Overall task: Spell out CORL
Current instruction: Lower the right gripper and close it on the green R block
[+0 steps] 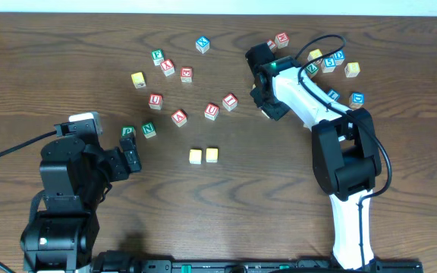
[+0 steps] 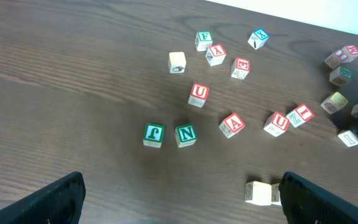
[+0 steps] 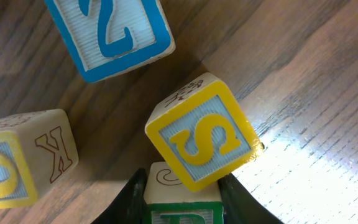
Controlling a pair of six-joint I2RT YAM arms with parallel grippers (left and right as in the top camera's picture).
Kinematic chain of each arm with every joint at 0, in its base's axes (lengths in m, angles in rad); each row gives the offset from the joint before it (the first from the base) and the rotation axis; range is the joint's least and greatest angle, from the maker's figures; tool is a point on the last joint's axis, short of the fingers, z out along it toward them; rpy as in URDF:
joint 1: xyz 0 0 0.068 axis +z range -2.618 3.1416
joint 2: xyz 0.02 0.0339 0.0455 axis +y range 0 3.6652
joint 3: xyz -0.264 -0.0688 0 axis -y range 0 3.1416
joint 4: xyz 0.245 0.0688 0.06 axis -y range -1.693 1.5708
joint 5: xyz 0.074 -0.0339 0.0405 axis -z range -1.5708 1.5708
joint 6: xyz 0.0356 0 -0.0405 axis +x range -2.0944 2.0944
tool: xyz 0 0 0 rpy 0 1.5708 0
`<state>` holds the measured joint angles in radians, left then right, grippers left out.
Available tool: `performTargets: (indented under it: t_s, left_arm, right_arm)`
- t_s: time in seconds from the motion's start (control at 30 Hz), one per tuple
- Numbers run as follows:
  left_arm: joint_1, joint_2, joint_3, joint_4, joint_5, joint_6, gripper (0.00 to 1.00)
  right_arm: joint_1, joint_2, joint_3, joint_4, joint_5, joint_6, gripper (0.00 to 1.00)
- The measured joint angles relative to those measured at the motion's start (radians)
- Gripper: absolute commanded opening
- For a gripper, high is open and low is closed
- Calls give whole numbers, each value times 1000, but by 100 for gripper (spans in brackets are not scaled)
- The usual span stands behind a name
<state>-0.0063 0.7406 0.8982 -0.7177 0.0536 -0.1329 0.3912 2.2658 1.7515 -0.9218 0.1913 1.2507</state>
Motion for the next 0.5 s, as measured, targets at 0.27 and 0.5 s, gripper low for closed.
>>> performTargets:
  t_s: [0.27,0.5]
  left_arm:
    - [0,0,0,0,0,0,98]
    - [0,0,0,0,0,0,98]
  right_arm:
    - [8,0,4,11,7,-22,2]
    - [31,0,4,53,6,-121,1]
